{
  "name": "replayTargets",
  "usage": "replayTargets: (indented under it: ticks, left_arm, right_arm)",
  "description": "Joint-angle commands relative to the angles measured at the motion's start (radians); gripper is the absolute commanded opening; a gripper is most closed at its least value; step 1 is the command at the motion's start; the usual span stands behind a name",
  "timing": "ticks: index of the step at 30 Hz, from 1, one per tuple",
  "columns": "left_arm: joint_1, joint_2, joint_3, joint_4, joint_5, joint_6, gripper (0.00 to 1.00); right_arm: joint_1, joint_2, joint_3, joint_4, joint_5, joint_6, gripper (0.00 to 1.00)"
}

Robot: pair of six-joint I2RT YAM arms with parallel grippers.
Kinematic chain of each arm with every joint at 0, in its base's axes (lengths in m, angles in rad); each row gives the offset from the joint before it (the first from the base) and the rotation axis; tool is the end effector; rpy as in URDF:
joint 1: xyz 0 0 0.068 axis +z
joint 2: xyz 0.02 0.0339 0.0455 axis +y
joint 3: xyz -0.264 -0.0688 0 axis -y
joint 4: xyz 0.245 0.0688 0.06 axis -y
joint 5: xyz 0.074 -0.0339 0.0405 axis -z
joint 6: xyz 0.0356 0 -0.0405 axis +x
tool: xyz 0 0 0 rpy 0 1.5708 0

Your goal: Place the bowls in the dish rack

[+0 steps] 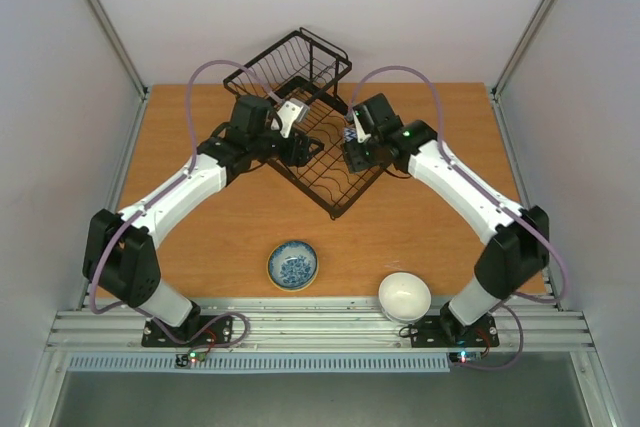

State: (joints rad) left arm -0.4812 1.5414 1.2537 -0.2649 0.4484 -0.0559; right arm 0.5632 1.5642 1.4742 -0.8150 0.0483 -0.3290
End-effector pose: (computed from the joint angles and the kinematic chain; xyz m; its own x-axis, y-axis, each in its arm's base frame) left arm 0.3071 -0.1778 0.3097 -0.5061 0.2075 -0.8371 0.7170 0.6406 -0.2748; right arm 0.2845 0.1776 0.3291 -0.4651 -0.6754 -0.5723 -0.6957 0.6787 -0.2355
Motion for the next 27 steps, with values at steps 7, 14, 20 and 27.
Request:
replayTargets:
  ticks: [7,14,20,27]
  left_arm:
    - [0.009,0.010,-0.007,0.055,-0.025,-0.018,0.70]
    - [0.010,0.019,-0.006,0.052,-0.015,-0.019,0.70]
    - [0.012,0.022,-0.003,0.049,-0.006,-0.019,0.70]
    - [0.018,0.025,-0.002,0.049,0.003,-0.021,0.70]
  right_arm:
    - [0.020,0.174,0.171,-0.075,0.256,-0.206,0.01]
    - [0.039,0.292,0.261,-0.112,0.353,-0.282,0.01]
    - [0.050,0.380,0.294,-0.123,0.385,-0.319,0.01]
    - [0.052,0.444,0.302,-0.115,0.408,-0.327,0.01]
